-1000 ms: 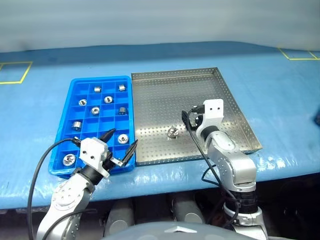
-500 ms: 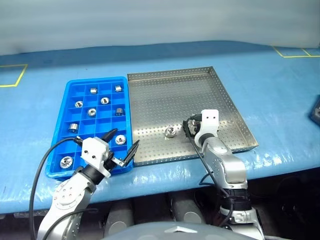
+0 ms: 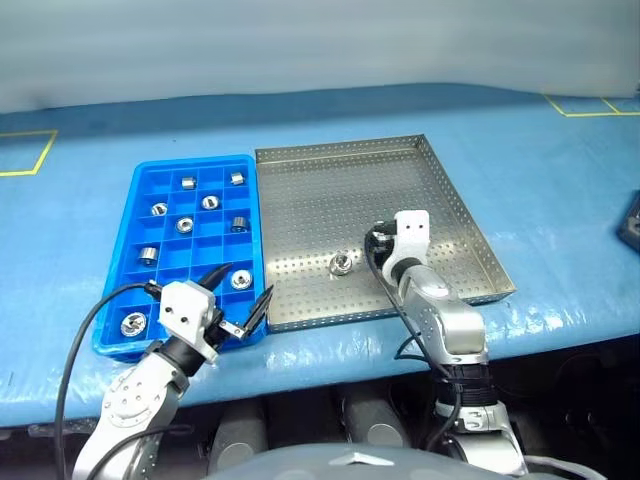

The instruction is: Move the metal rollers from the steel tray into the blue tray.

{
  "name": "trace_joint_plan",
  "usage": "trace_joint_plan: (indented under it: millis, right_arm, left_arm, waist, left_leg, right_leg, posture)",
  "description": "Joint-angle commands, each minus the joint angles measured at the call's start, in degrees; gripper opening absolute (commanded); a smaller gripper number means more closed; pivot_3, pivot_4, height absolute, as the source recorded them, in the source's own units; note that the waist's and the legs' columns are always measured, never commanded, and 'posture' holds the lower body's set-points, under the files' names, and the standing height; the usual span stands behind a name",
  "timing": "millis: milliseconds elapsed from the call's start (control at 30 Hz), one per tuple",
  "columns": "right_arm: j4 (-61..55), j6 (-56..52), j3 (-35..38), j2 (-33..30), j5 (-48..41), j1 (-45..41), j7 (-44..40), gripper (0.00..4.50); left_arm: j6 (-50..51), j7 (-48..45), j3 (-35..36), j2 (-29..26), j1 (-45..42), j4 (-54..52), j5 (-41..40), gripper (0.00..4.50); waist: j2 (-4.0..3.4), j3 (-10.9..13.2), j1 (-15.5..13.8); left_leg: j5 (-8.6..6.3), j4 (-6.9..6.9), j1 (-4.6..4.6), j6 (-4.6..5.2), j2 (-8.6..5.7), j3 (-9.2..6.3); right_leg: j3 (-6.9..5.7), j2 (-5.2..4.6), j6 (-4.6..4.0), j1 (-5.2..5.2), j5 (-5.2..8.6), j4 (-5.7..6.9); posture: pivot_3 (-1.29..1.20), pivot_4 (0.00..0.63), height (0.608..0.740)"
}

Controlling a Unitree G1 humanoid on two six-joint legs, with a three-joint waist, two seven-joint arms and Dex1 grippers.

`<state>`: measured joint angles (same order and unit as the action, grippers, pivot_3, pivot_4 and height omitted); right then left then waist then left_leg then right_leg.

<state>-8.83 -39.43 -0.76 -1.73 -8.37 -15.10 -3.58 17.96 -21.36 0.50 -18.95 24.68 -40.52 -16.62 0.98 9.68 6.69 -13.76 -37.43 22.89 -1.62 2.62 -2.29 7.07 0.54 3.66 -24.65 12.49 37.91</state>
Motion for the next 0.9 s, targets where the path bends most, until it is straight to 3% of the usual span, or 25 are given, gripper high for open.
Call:
trace_joint_plan:
  millis: [33, 333, 900]
  right_arm:
    - [-7.18, -1.58, -3.24, 1.14, -1.67, -5.11, -2.05, 1.86]
    - [-0.35, 0.18, -11.47, 5.99, -2.01, -17.09, -7.65, 1.86]
    - [18.82, 10.62, -18.44, 11.29, 0.52, -22.26, -15.46, 1.86]
  left_arm:
    - [-2.03, 1.14, 1.11, 0.85, 0.75, -2.66, 0.22, 4.5]
    - [-5.18, 5.8, 2.82, 4.15, 5.56, -4.86, 2.15, 4.5]
    - [-12.51, 12.59, 2.0, 11.98, 20.52, -10.11, 8.29, 4.5]
  waist:
    - [0.0, 0.0, -0.3]
    - [0.05, 0.01, -3.59]
    - [0.11, 0.1, -10.93]
  left_leg:
    - [0.0, 0.01, 0.0, 0.0, 0.0, 0.0]
    - [0.0, 0.23, -0.02, 0.0, 0.0, -0.06]
    - [-0.01, 0.35, 0.06, -0.02, 0.01, 0.0]
  right_leg:
    - [-0.01, 0.0, 0.0, 0.0, 0.0, 0.0]
    - [-0.09, -0.01, -0.11, -0.03, 0.07, -0.1]
    - [-0.14, -0.05, -0.22, -0.17, 0.17, -0.25]
  posture:
    - [0.09, 0.15, 0.74]
    - [0.2, 0.15, 0.74]
    - [0.44, 0.15, 0.74]
